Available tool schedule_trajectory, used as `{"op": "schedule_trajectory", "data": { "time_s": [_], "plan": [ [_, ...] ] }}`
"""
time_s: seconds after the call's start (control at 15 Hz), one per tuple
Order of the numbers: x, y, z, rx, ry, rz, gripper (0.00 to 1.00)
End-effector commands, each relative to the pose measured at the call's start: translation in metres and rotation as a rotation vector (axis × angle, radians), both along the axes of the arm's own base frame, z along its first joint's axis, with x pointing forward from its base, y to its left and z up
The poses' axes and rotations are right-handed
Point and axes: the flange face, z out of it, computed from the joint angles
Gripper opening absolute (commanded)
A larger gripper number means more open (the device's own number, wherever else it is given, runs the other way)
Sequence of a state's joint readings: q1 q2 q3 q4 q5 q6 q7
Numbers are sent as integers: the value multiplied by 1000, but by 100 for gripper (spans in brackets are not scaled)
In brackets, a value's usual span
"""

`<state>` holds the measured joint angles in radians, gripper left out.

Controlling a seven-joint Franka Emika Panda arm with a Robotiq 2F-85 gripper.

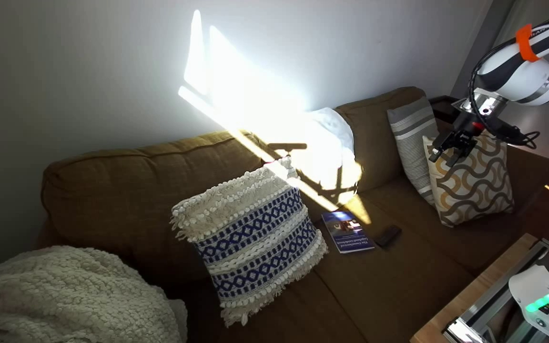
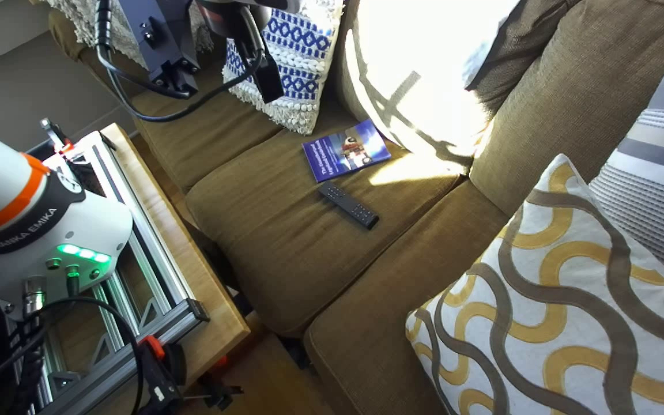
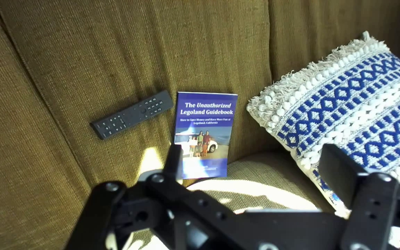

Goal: Put the white book on top of the blue book

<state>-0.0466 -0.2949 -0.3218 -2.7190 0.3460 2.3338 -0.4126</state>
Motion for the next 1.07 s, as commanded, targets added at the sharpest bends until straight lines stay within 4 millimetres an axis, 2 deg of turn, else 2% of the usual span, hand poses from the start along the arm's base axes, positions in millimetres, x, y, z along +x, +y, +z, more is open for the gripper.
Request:
{"op": "schedule_trajectory", "data": {
  "time_s": [0.0, 0.13, 0.33, 0.47, 0.67, 1.0],
  "plan": [
    [0, 0, 0, 0, 1, 0, 100],
    [7, -7, -26, 11, 79, -46, 100],
    [15, -10, -56, 34, 111, -25, 100],
    [27, -19, -85, 46, 127, -10, 100],
    [43, -22, -123, 108, 159, 30, 100],
    [92, -12, -197, 133, 196, 112, 100]
  ]
}}
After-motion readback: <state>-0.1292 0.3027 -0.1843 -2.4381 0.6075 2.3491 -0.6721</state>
